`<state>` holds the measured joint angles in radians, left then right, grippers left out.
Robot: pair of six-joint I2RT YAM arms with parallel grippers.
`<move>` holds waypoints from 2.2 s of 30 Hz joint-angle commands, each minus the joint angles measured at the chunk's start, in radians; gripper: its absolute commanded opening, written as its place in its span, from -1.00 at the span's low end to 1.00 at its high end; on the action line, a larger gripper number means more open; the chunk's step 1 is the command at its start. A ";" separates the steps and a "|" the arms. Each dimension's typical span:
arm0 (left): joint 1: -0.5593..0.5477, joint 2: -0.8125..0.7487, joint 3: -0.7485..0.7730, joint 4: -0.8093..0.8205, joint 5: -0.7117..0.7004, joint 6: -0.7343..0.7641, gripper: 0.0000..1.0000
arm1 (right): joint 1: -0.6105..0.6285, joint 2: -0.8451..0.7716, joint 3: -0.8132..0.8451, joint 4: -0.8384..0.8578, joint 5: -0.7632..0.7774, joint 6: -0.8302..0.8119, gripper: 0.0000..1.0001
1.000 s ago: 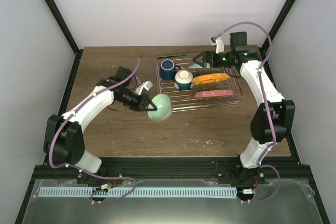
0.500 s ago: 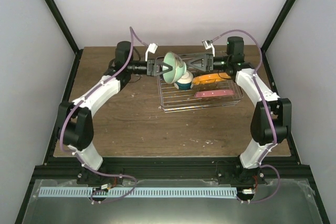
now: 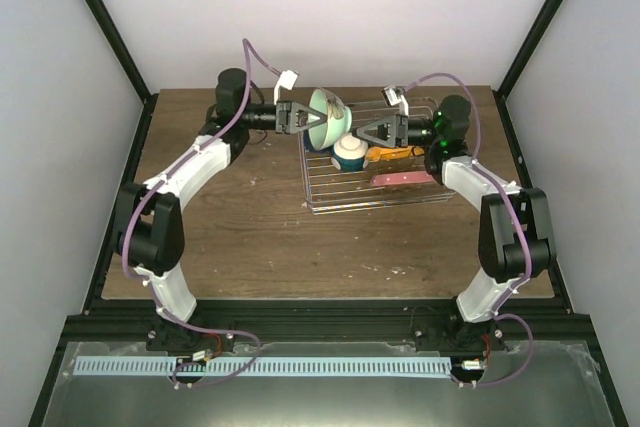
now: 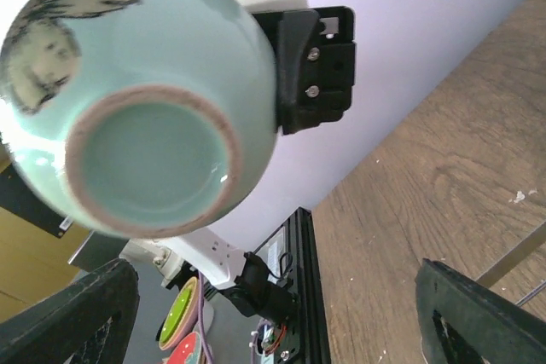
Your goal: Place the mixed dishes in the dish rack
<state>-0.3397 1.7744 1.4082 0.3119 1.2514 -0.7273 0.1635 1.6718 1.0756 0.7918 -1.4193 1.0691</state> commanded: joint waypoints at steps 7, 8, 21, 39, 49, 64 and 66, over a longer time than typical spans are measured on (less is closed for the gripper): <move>0.034 0.002 -0.044 0.218 0.060 -0.095 -1.00 | -0.024 0.030 0.055 0.284 -0.031 0.180 0.80; 0.034 0.005 -0.069 0.285 0.058 -0.141 -1.00 | -0.023 0.039 0.054 0.328 -0.030 0.215 0.81; 0.034 0.094 -0.127 0.645 0.041 -0.396 -1.00 | 0.032 0.149 0.090 0.533 0.012 0.361 0.81; 0.031 0.115 -0.127 0.594 0.024 -0.341 -1.00 | 0.081 0.212 0.175 0.520 -0.009 0.374 0.79; 0.028 0.133 -0.125 0.596 0.020 -0.339 -1.00 | 0.098 0.235 0.215 0.530 -0.010 0.391 0.53; 0.028 0.134 -0.129 0.583 0.001 -0.318 -1.00 | 0.121 0.239 0.201 0.575 -0.031 0.445 0.37; 0.028 0.134 -0.126 0.576 -0.001 -0.312 -1.00 | 0.121 0.236 0.197 0.573 -0.033 0.446 0.38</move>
<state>-0.3058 1.9118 1.2675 0.8513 1.2865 -1.0767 0.2535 1.9057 1.2541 1.3273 -1.4338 1.5021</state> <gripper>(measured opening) 0.091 0.689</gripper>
